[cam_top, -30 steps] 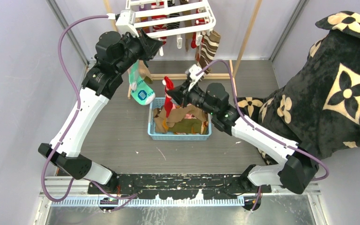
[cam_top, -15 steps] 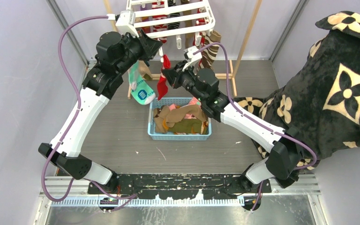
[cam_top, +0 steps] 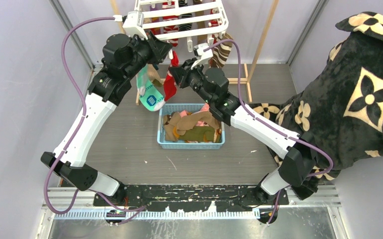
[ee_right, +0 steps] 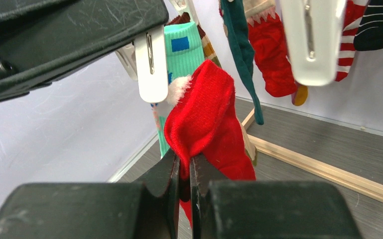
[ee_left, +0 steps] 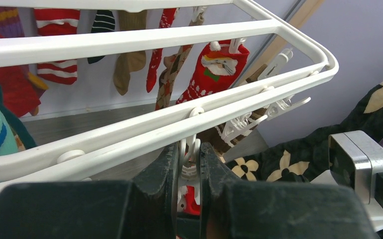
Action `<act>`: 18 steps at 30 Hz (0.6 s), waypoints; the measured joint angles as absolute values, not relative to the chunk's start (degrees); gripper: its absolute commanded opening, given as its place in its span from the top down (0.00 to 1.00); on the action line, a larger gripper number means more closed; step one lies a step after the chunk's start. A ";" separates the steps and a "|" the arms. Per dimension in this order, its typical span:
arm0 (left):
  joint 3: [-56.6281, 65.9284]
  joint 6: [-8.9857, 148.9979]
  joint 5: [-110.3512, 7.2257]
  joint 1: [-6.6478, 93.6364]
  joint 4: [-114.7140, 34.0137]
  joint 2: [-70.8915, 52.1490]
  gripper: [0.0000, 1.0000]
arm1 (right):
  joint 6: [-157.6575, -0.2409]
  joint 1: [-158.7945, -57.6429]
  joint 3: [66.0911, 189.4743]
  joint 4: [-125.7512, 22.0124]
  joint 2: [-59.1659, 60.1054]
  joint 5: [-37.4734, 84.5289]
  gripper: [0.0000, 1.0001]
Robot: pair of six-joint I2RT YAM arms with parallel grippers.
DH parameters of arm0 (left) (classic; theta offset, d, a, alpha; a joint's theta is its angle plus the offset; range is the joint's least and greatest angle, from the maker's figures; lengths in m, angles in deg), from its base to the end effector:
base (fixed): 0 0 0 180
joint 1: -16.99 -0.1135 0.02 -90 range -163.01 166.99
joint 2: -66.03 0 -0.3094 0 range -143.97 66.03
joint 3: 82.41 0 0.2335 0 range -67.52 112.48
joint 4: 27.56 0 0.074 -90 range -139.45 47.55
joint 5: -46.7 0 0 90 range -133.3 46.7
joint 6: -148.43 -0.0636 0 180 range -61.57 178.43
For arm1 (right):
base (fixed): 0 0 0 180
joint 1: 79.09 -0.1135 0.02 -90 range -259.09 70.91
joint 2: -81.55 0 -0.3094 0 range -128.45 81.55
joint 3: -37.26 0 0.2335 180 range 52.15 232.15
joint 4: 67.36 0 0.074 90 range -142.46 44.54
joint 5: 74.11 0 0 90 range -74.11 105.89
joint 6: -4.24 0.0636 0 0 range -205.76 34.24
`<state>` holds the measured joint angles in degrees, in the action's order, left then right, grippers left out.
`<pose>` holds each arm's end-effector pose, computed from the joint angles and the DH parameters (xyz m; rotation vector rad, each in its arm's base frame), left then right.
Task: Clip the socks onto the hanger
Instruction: Clamp the sock onto the hanger.
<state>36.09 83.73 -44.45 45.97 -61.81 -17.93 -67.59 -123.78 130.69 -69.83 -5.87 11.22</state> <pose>0.2770 -0.1549 0.5543 0.0682 1.6154 -0.7557 0.2697 0.2595 0.4673 -0.2706 1.4530 0.8418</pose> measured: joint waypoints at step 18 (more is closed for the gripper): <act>36.12 83.77 -44.10 46.08 -61.76 -17.93 1.00 | -65.23 -125.00 132.07 -68.65 -7.59 10.96 0.99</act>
<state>36.12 83.77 -44.10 46.08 -61.76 -17.93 -65.23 -125.00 132.07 -68.65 -7.59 10.96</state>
